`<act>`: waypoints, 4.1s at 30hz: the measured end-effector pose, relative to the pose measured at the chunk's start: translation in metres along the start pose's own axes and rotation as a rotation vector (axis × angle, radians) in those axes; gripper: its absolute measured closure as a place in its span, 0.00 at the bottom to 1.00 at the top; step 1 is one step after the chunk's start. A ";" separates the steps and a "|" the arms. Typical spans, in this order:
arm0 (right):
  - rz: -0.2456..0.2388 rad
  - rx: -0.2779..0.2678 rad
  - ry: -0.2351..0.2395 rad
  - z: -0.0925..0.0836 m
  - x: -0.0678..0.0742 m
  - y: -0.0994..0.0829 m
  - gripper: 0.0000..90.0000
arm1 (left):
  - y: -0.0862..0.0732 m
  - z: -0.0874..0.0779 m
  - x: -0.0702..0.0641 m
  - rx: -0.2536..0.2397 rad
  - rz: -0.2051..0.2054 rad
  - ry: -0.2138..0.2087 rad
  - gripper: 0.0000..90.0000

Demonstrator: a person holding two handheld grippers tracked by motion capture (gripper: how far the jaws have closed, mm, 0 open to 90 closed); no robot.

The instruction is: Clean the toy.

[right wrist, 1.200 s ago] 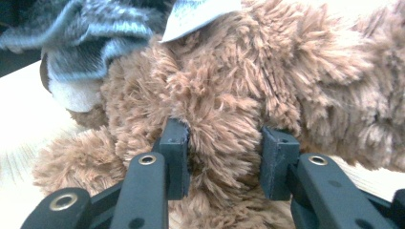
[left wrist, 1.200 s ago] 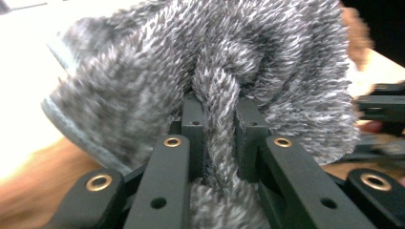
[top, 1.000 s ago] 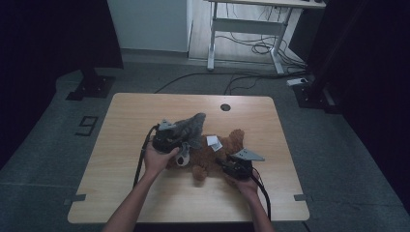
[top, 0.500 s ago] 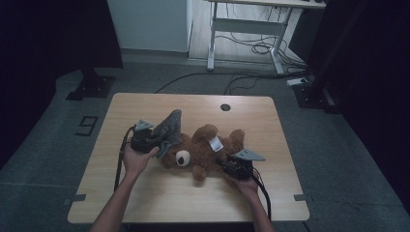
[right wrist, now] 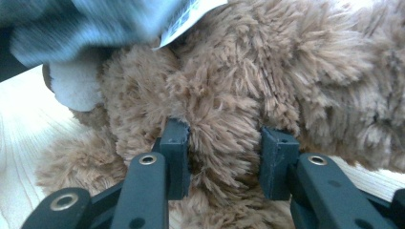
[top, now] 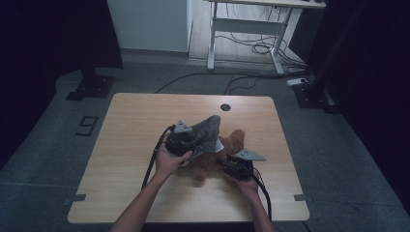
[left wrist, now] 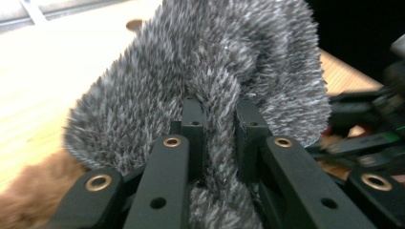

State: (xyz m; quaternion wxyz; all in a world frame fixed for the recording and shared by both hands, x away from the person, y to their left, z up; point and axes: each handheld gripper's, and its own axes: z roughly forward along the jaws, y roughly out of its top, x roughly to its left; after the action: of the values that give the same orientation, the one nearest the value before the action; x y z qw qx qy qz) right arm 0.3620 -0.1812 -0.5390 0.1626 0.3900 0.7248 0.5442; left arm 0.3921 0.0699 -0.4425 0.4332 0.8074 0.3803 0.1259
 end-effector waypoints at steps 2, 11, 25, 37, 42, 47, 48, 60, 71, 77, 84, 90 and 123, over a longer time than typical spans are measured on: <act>-0.001 0.000 0.002 0.000 0.000 0.000 0.68 | -0.007 0.005 0.008 0.017 -0.040 -0.013 0.86; -0.003 0.000 0.016 0.000 0.001 -0.001 0.68 | -0.031 -0.031 0.042 -0.029 -0.101 0.005 0.86; 0.004 -0.004 0.019 -0.001 0.000 -0.001 0.69 | -0.060 -0.061 0.073 -0.040 -0.149 0.104 0.86; 0.006 -0.005 0.016 0.000 0.000 -0.002 0.69 | -0.091 -0.052 0.091 0.048 -0.190 0.170 0.86; 0.009 -0.006 0.018 0.000 -0.001 -0.002 0.69 | -0.103 -0.039 0.097 0.099 -0.217 0.172 0.86; 0.006 -0.010 0.011 0.000 -0.001 -0.002 0.69 | -0.090 -0.058 0.097 0.060 -0.186 0.188 0.86; 0.007 -0.012 0.004 0.001 -0.002 -0.002 0.70 | -0.075 -0.069 0.087 0.015 -0.144 0.179 0.86; 0.030 -0.060 -0.127 0.015 -0.011 0.004 0.75 | 0.005 -0.033 0.029 -0.030 -0.001 0.070 0.86; 0.025 -0.066 -0.138 0.018 -0.016 0.007 0.74 | 0.006 0.012 0.039 0.045 -0.037 0.071 0.86; 0.004 -0.061 -0.130 0.014 -0.010 0.004 0.73 | -0.011 0.003 0.037 0.024 -0.013 0.070 0.86; -0.007 -0.041 -0.105 0.006 -0.006 -0.001 0.70 | -0.031 -0.006 0.034 -0.017 -0.021 0.020 0.86; 0.003 -0.033 -0.087 0.003 -0.007 -0.003 0.76 | -0.034 -0.026 0.044 0.000 -0.029 0.050 0.86; -0.023 -0.046 -0.061 -0.001 -0.008 -0.008 0.77 | 0.001 0.000 0.056 0.032 -0.077 0.072 0.85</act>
State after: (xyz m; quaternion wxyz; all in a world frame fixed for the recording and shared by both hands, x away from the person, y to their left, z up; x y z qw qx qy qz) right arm 0.3641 -0.1885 -0.5474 0.1999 0.3942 0.7113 0.5465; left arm 0.4307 0.1105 -0.4489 0.4109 0.7938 0.4286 0.1320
